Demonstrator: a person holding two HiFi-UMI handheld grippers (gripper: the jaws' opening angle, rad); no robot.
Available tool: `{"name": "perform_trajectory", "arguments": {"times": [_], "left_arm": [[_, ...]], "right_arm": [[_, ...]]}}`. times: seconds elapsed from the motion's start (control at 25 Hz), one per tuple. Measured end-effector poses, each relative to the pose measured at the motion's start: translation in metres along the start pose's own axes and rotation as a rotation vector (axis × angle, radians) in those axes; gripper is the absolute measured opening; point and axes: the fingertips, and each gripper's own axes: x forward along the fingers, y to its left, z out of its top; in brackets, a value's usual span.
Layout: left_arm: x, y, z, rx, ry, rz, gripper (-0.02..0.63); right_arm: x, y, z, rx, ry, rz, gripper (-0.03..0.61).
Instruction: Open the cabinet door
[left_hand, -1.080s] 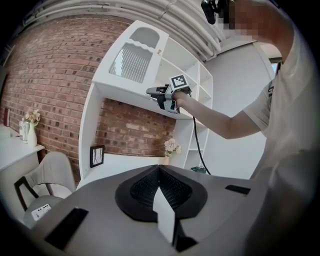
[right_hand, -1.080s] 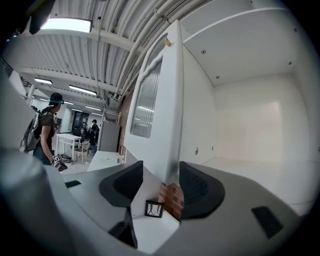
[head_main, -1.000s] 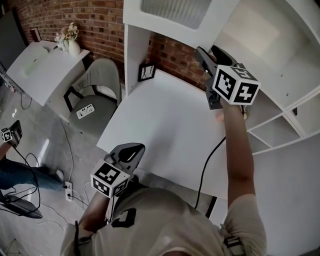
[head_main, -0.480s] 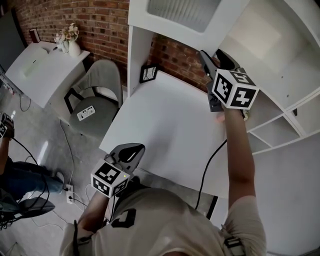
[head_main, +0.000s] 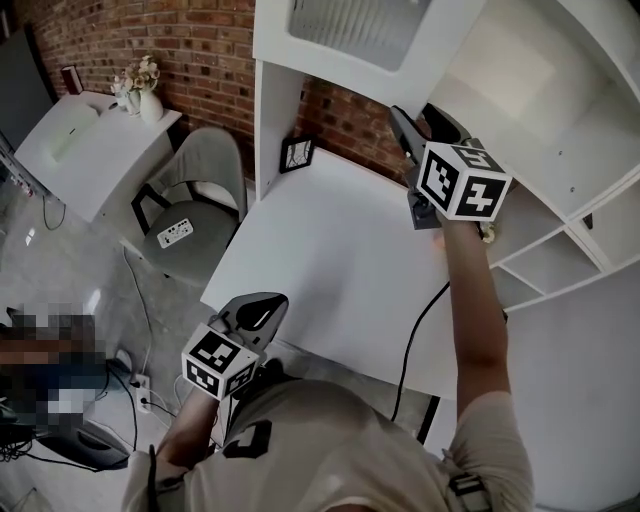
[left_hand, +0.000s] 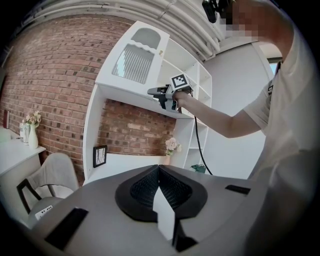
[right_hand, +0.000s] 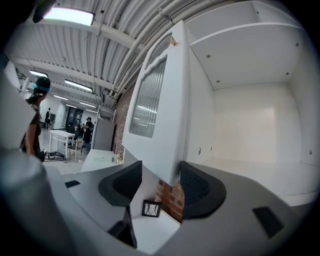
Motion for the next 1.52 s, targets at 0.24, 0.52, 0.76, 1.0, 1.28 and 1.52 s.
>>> {"name": "perform_trajectory", "arguments": {"times": [0.24,0.52,0.76,1.0,1.28,1.52], "left_arm": [[0.007,-0.015,0.003,0.026,0.005,-0.021,0.017],[0.007,-0.028,0.005,0.042,0.004,-0.020,0.017],[0.003,-0.038,0.000,0.038,0.012,-0.014,0.017],[0.008,-0.045,0.002,0.050,0.000,-0.013,0.017],[0.005,-0.047,0.005,0.045,-0.007,-0.011,0.017],[-0.004,-0.040,0.003,0.051,-0.006,-0.024,0.017]], "right_arm": [[-0.016,0.017,0.002,0.004,0.003,0.112,0.235],[-0.034,0.034,0.003,-0.013,0.006,0.218,0.235],[-0.053,0.059,0.001,-0.069,-0.018,0.350,0.236],[-0.065,0.076,0.001,-0.139,-0.023,0.442,0.236],[-0.071,0.082,0.005,-0.146,-0.027,0.474,0.235],[-0.078,0.110,0.008,-0.102,-0.028,0.586,0.230]]}}
